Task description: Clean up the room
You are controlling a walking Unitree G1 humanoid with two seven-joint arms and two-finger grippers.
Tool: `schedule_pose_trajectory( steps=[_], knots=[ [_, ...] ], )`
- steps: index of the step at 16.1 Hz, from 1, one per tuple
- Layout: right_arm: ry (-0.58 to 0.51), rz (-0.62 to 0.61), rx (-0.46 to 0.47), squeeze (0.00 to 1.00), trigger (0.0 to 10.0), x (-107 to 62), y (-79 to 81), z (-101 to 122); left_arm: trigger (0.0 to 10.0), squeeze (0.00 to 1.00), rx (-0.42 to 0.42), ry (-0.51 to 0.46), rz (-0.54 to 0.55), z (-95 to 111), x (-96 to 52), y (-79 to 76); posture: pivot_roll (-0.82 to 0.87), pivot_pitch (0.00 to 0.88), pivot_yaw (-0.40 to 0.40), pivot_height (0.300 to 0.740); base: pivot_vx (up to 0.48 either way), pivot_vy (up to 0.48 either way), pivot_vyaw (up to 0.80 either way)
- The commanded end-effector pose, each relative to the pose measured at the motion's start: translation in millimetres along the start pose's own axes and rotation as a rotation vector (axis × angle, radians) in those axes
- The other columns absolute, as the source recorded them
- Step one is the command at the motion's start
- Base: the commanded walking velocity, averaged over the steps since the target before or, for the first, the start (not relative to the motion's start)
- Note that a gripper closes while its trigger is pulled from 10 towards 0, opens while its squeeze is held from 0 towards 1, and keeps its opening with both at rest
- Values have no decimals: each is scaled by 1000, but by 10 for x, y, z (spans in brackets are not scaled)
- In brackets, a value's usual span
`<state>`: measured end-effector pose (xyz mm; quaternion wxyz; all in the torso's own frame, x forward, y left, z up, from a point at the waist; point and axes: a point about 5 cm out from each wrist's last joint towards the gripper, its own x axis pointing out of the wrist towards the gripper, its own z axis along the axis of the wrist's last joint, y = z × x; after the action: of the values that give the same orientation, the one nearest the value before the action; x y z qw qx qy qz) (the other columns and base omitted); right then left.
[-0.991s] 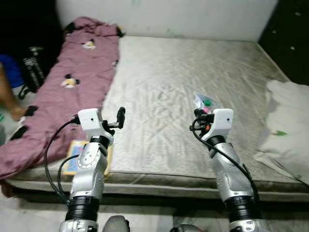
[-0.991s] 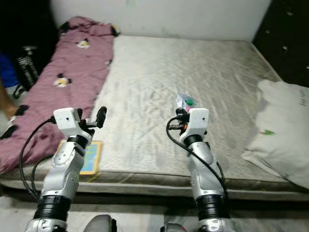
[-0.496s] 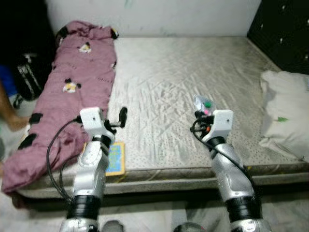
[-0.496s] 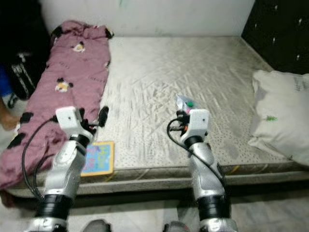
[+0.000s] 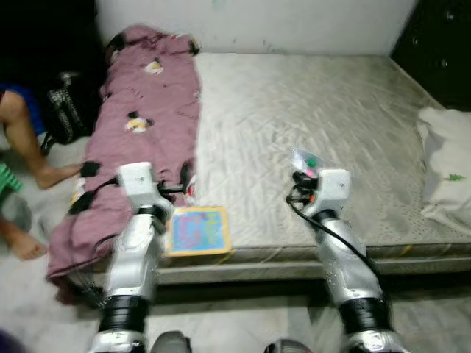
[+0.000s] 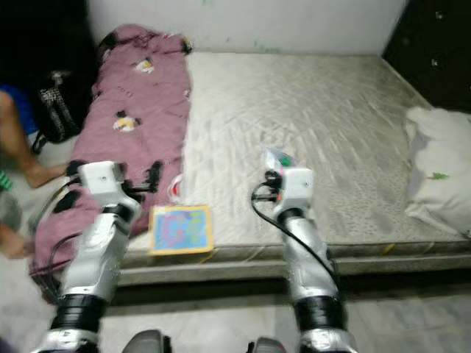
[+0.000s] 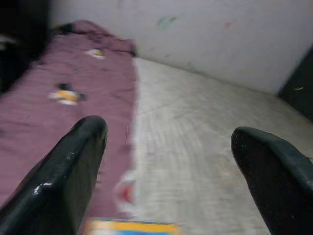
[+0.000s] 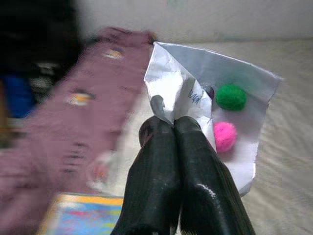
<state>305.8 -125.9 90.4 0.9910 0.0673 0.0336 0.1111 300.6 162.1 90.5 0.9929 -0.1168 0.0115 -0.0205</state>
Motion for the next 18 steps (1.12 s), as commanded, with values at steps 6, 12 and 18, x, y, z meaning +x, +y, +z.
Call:
schedule_pose_trajectory(
  steps=[6, 12, 18],
  knots=[
    [-9, -14, -15, 0, 10000, -1, -91, 42, 10000, 0, -12, -14, -25, 30, 43, -91, 1, 1, -26, 740, 0, 480, 0],
    [-17, 4, -17, 0, 10000, 11, -66, 55, 10000, 0, -7, -16, -25, 41, 61, -85, -1, 0, -22, 740, 0, 480, 0],
    [-19, 10, -20, 0, 10000, 16, -60, 59, 10000, 0, 5, -17, -16, 42, 64, -79, -2, 2, -22, 740, 0, 391, 0]
  ],
)
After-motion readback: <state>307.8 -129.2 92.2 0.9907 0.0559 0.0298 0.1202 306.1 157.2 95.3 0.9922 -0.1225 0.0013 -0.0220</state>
